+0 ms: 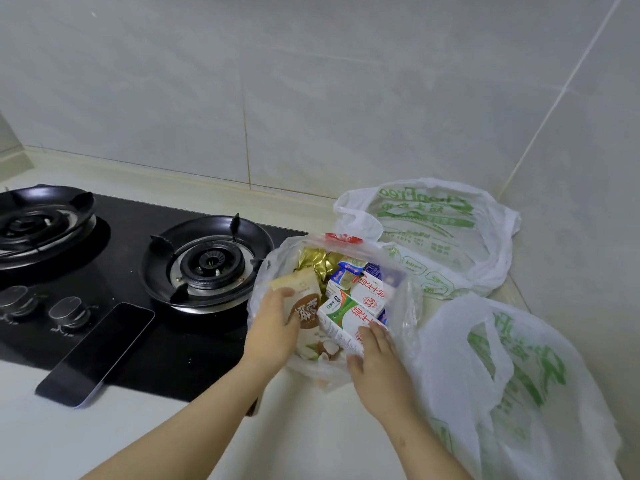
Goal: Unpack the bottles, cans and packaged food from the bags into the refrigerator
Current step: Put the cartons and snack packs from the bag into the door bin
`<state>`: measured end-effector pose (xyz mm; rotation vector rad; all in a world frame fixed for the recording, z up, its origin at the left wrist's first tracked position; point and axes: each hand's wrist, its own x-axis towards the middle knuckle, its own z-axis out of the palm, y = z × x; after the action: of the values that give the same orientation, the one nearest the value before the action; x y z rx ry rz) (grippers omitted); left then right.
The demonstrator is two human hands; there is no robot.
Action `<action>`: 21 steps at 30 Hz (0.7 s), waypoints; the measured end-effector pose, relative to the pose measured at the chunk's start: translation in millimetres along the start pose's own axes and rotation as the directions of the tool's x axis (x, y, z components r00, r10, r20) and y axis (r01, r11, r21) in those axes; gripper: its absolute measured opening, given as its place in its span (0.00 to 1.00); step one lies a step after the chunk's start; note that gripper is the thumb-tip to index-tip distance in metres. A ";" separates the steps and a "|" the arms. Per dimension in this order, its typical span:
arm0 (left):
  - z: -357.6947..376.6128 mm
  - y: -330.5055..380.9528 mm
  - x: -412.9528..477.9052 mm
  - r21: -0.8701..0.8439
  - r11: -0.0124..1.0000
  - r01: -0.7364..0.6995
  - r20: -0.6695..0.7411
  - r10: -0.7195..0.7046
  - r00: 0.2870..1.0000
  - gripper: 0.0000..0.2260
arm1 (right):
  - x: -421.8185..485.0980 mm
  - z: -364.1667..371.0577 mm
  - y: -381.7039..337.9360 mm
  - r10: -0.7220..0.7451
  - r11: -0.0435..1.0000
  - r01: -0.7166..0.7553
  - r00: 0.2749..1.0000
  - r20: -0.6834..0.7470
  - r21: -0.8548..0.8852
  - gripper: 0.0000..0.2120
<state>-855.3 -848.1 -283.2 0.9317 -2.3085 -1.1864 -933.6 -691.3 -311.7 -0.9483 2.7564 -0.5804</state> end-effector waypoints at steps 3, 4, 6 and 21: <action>-6.7 5.4 9.3 0.066 0.996 -0.067 -0.097 0.073 0.993 0.14 | 6.0 -2.6 3.5 0.073 0.997 -0.072 0.997 -0.041 0.017 0.23; -8.2 8.5 12.5 0.061 0.996 -0.065 -0.131 0.072 0.989 0.14 | 8.3 -3.8 5.2 0.102 0.994 -0.101 0.994 -0.034 0.046 0.23; -9.1 15.5 18.1 0.125 0.990 -0.067 -0.167 0.087 0.982 0.14 | 11.4 -6.7 7.1 0.158 0.982 -0.158 0.987 0.006 0.106 0.23; 23.8 30.1 54.8 0.382 0.880 -0.282 0.147 0.243 0.959 0.09 | 64.7 -32.5 2.0 0.132 0.919 -0.112 0.991 -0.029 0.378 0.18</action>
<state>-919.7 -860.5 -270.2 0.6627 -2.7106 -0.6696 -994.5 -720.1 -285.1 -0.6745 2.5841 -1.0766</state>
